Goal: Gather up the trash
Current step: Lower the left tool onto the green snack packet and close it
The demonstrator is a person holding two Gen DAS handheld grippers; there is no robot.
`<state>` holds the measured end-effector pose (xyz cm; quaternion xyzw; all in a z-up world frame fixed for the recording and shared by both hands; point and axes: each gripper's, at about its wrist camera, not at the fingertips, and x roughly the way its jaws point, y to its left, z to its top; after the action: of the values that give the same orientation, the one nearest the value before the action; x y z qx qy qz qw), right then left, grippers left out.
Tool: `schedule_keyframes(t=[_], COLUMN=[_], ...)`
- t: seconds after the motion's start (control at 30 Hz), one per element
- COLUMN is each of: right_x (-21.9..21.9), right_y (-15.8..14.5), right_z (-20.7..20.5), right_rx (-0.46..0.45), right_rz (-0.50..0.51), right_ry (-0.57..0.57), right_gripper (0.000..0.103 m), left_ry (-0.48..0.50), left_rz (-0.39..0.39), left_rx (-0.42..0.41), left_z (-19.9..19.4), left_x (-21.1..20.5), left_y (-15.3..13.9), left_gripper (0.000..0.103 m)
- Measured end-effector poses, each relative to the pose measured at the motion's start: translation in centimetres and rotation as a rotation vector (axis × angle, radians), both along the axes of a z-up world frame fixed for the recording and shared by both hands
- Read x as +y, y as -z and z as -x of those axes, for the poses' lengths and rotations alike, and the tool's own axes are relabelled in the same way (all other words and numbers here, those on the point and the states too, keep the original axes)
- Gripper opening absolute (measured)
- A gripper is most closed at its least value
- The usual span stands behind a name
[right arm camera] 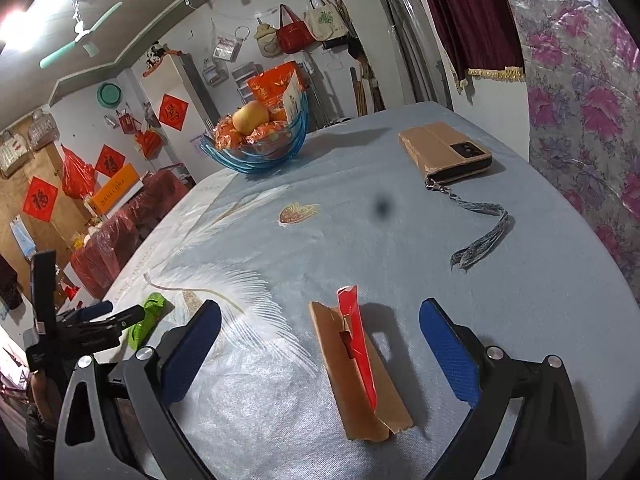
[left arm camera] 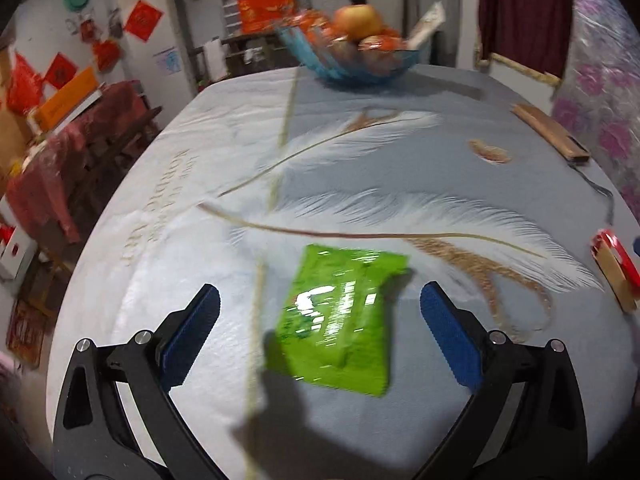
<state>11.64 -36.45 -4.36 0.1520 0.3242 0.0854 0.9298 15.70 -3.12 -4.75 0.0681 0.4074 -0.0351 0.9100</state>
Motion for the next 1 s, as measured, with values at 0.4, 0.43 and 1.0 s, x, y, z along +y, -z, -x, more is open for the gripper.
schedule_keyframes(t=[0.4,0.43,1.0], right_x=[2.5,2.5,5.4], right_y=[-0.4,-0.4,1.0], right_z=[-0.4,-0.5,-2.4], right_rx=[-0.012,-0.005,0.125], right_rz=[0.163,0.167,0.364], right_ry=[0.001,0.004,0.003], right_gripper=[0.098,0.098,0.098], left_ry=[0.112,0.124,0.132], left_rz=[-0.006,0.002,0.064], left_rx=[0.106,0.109,0.111], left_z=[-2.4,-2.5,-2.4], left_x=[-1.7,-1.6,-0.9], left_y=[2.2,2.2,2.1], left_gripper=[0.097,0.097,0.080])
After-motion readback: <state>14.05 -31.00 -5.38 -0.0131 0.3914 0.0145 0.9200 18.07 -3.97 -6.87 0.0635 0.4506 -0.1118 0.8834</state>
